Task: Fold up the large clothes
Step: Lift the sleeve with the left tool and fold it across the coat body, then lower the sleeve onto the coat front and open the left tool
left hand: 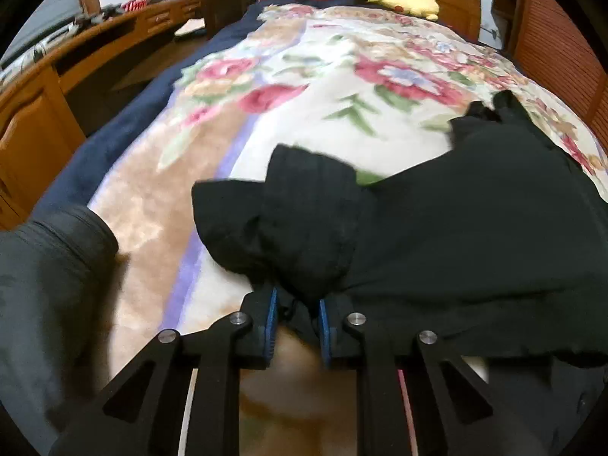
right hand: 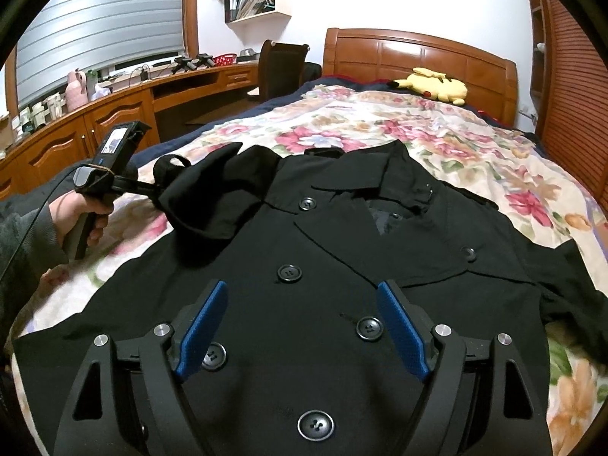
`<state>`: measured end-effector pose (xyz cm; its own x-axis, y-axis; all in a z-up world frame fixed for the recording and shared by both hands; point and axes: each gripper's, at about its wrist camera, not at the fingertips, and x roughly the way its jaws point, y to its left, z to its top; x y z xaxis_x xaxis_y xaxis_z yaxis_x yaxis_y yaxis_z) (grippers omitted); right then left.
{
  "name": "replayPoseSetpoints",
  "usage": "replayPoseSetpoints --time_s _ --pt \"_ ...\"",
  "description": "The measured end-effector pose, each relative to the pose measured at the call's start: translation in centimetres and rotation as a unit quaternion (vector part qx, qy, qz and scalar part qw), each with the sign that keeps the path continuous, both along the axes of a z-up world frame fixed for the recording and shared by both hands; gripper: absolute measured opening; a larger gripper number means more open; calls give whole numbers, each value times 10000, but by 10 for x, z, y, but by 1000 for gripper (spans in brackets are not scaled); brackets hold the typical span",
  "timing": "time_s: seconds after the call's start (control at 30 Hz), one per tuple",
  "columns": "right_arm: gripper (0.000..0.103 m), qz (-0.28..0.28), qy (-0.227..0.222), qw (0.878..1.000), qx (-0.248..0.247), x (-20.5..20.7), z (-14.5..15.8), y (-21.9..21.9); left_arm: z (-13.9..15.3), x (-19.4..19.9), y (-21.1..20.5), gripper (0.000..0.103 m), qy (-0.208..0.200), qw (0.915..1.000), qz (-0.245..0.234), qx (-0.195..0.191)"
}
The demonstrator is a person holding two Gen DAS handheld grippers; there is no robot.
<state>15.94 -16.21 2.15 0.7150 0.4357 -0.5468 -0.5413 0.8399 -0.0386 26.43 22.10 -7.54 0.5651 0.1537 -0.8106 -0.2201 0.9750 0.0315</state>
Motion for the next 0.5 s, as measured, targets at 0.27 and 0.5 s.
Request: replayPoseSetpoints --time_s 0.27,0.5 --pt "82 -117 -113 9998 137 -11 8 -19 98 -26 -68 17 -1041 9932 -448 260" --pt "82 -341 -246 9991 106 -21 12 -38 139 -40 -140 17 -1411 9831 -1134 262"
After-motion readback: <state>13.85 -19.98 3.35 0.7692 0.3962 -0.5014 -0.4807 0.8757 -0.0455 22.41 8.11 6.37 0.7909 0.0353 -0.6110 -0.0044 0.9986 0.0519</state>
